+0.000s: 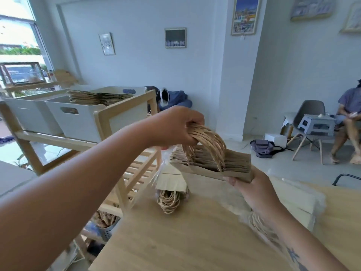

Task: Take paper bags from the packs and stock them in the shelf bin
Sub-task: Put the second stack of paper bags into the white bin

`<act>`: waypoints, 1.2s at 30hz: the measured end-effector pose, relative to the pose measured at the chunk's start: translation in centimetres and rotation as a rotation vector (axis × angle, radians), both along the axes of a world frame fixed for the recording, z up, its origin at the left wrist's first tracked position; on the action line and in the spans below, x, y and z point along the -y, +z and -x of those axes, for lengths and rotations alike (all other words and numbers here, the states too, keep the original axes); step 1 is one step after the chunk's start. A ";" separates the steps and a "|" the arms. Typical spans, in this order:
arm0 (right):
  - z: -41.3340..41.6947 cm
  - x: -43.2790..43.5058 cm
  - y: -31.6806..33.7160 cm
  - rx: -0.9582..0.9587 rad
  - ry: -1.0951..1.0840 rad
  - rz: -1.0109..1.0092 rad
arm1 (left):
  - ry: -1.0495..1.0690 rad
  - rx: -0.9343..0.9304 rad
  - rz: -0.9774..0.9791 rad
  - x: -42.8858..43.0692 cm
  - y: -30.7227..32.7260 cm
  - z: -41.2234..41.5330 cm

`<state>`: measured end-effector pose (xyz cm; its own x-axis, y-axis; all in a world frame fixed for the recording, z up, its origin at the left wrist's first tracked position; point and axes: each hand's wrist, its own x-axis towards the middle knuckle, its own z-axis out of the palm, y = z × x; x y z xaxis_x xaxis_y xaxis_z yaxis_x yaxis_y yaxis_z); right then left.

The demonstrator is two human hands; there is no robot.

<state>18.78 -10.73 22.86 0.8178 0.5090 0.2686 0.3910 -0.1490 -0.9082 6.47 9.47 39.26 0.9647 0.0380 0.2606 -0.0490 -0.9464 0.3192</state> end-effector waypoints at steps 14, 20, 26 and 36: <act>-0.3 -22.4 19.1 0.627 0.109 -0.290 | 0.288 0.575 -0.339 -12.3 14.0 10.9; 5.4 -37.3 21.9 0.716 0.257 -0.288 | 0.510 0.605 -0.455 -22.6 14.4 18.2; 9.1 -51.1 23.2 0.753 0.335 -0.205 | 0.622 0.598 -0.459 -34.6 14.2 22.7; 9.8 -66.3 21.2 0.869 0.408 0.145 | 0.598 0.616 -0.343 -52.6 9.4 24.2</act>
